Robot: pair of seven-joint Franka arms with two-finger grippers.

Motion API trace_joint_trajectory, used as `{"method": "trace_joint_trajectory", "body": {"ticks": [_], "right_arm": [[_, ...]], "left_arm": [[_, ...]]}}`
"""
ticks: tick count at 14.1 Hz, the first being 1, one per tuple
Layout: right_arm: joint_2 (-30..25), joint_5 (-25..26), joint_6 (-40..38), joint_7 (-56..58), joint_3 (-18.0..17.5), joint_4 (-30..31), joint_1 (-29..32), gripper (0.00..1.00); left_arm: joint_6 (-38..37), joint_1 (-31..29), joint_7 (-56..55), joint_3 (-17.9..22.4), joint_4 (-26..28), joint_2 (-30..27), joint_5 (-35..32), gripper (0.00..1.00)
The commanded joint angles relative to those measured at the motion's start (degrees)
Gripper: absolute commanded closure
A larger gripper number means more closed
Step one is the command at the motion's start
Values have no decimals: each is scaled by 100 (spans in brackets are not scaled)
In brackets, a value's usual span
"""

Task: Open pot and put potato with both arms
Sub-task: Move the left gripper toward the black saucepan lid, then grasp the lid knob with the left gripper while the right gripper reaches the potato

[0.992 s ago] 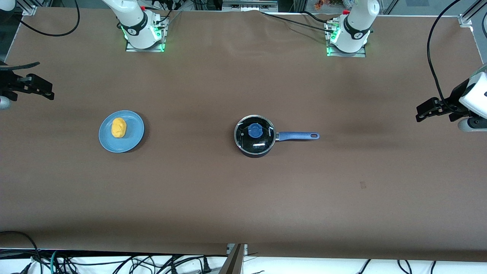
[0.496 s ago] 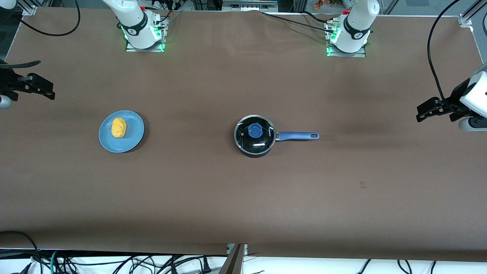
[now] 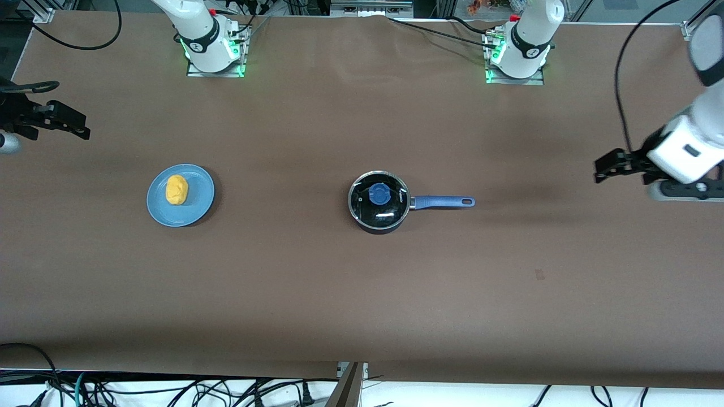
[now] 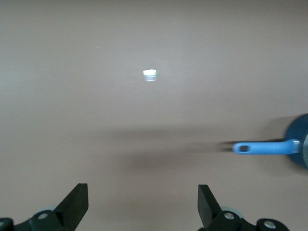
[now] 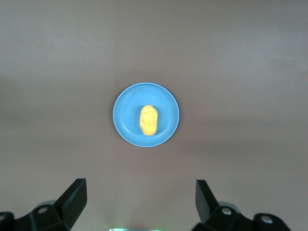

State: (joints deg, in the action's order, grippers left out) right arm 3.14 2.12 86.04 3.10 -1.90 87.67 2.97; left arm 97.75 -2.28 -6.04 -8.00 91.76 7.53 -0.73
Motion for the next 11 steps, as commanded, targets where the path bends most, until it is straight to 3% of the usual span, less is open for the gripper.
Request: {"method": "trace_joint_trajectory", "body": {"ticks": [1, 7, 11], "right_arm": [[37, -89, -35, -38, -12, -47, 19, 0], [117, -80, -26, -29, -30, -110, -42, 0], [195, -98, -43, -82, -12, -75, -25, 0]], "left_arm": [[-80, 673, -1010, -53, -131, 274, 248, 0], [243, 2335, -3128, -44, -1860, 2311, 512, 0], [1359, 2864, -3904, -44, -1977, 3043, 477, 0]]}}
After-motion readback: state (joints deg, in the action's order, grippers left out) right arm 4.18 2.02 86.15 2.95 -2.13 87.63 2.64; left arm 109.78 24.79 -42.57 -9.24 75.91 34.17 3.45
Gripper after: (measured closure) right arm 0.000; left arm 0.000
